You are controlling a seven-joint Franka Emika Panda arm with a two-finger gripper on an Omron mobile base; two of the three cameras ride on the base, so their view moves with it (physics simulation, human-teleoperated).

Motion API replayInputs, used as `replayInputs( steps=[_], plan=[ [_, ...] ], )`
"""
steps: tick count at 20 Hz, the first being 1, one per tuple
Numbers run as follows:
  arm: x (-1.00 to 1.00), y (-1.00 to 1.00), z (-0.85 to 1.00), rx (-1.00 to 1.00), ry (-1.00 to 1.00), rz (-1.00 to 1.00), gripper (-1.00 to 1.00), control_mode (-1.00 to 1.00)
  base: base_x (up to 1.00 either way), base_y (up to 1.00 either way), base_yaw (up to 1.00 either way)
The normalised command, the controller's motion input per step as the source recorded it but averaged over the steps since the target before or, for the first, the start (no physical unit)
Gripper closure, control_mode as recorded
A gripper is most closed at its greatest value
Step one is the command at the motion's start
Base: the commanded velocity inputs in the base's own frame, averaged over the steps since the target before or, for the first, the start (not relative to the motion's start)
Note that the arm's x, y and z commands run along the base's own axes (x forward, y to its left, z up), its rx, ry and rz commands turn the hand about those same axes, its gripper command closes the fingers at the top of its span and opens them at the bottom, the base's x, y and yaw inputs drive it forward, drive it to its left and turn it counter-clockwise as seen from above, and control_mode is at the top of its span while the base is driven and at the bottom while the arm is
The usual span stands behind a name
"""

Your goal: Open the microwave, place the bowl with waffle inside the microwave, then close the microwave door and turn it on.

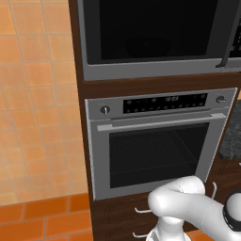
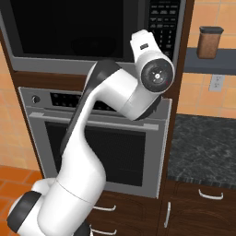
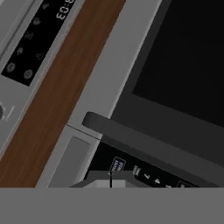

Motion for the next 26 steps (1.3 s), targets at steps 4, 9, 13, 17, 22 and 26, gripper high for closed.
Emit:
replayInputs(
  steps=[4,9,13,17,22,26],
  plan=[
    [0.12,0.0,0.0,0.16,-0.01,0.0,1.0,-1.0,0.0,0.0,0.0],
    [0.23,-0.01,0.0,0.12,-0.04,0.0,1.0,-1.0,0.0,0.0,0.0],
    [0.39,-0.1,0.0,0.05,-0.02,0.0,1.0,-1.0,0.0,0.0,0.0],
    [0.39,-0.27,0.0,0.04,0.0,0.0,1.0,-1.0,0.0,0.0,0.0],
    [0.34,-0.37,0.0,0.06,0.0,0.02,1.0,-1.0,0.0,0.0,0.0],
    [0.19,-0.03,0.0,0.02,0.0,0.01,1.0,-1.0,0.0,0.0,0.0]
  ],
)
